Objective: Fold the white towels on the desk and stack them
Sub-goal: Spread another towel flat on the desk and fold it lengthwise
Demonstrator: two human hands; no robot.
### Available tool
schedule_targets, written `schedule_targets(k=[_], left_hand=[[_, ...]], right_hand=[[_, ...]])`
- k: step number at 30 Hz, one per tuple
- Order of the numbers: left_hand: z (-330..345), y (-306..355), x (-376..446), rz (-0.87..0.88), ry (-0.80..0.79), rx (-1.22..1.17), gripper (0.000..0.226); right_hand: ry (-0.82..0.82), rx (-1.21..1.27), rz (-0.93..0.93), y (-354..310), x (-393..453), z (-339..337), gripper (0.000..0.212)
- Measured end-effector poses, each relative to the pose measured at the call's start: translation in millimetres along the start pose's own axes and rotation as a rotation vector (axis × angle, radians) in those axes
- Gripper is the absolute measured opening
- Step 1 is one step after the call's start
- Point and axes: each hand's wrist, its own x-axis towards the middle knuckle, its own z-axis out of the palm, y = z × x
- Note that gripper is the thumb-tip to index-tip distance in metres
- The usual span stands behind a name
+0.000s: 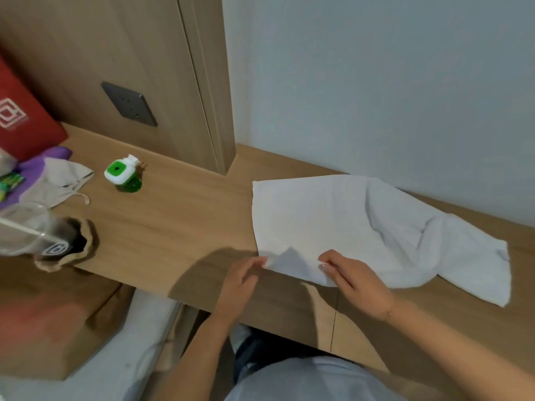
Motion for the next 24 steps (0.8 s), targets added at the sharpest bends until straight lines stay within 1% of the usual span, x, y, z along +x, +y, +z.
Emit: schedule_targets(k=[3, 5, 7, 9, 12, 14, 16, 17, 18, 19, 22, 24], left_hand=[[-9.0, 8.5, 21.3, 0.12, -0.029, 0.098, 0.044], [-8.7, 16.3, 36.4, 0.144, -0.023, 0.154, 0.032], [-8.4, 24.6, 47.7, 0.078, -0.045, 0.131, 0.02], [-9.7, 28.4, 56.1, 0.009, -0.043, 0.076, 0.018], [-12.2, 30.3, 63.4, -0.097, 0.027, -0.082, 0.008], [-9.7, 26.3, 62.0, -0.169, 0.058, -0.164, 0.008], [-7.5, 19.1, 67.8, -0.259, 0.104, -0.204, 0.012], [-6.5, 16.7, 71.6, -0.301, 0.132, -0.209, 0.013], [-5.8, 14.4, 75.1, -0.331, 0.161, -0.201, 0.013], [-5.1, 12.9, 79.1, -0.35, 0.188, -0.186, 0.012], [-3.9, 7.3, 81.7, -0.364, 0.241, -0.14, 0.008], [-4.9, 2.9, 84.5, -0.394, 0.303, -0.125, 0.008]], right_hand=[[0.081, 0.04, 0.003, -7.6, 30.3, -29.8, 0.019], [0.099, 0.039, 0.012, -6.7, 54.0, -46.5, 0.019], [0.06, 0.031, 0.027, -3.7, 81.5, -60.4, 0.019], [0.025, 0.029, 0.043, 0.4, 113.4, -70.2, 0.018], [-0.033, 0.039, 0.074, 8.1, 168.9, -71.1, 0.014], [-0.119, 0.062, 0.096, 12.1, 196.3, -59.7, 0.011], [-0.224, 0.056, 0.086, 19.6, 227.3, -47.0, 0.016], [-0.277, 0.044, 0.074, 22.0, 240.7, -40.6, 0.022], [-0.324, 0.025, 0.061, 24.0, 252.0, -34.1, 0.028], [-0.365, 0.01, 0.037, 26.5, 262.7, -28.2, 0.029], [-0.427, -0.062, -0.004, 31.4, 282.8, -9.5, 0.013], [-0.432, -0.079, 0.016, 34.7, 294.3, -2.0, 0.009]])
